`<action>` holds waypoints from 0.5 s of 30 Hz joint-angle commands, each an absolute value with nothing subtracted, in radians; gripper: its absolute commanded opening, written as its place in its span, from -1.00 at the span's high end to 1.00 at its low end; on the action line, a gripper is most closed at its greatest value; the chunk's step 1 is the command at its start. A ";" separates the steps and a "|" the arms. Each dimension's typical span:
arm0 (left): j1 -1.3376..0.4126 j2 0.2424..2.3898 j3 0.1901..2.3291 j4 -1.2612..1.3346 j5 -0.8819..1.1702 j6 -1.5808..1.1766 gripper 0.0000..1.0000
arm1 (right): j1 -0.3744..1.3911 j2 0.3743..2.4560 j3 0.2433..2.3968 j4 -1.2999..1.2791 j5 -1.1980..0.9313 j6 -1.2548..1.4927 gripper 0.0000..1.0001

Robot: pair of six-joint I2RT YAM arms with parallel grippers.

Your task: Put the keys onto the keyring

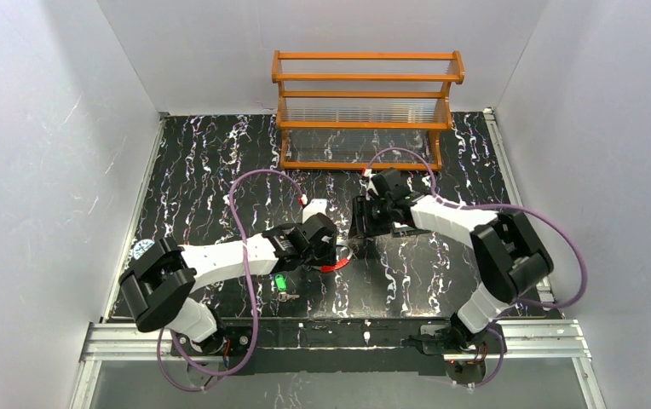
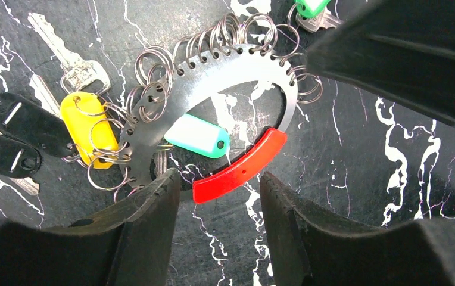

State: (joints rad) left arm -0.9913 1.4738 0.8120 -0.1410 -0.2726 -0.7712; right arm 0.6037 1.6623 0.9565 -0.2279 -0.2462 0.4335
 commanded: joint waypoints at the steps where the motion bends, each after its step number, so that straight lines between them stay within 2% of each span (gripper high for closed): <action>1: -0.994 1.438 0.828 -0.184 -0.309 -0.783 -0.01 | 0.599 1.546 0.889 -0.266 -0.180 0.429 -0.19; 7: -0.987 1.427 0.817 -0.120 -0.260 -0.786 -0.03 | 0.589 1.475 0.789 -0.244 -0.238 0.455 -0.03; 15: -0.936 1.387 0.767 0.010 -0.142 -0.806 -0.04 | 0.587 1.524 0.747 -0.149 -0.335 0.464 0.08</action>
State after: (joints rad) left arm -0.9684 1.4521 0.7967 -0.0631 -0.2047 -0.7872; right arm 0.5900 1.4994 0.7483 -0.2218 -0.2775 0.4530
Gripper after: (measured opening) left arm 0.514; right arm 0.471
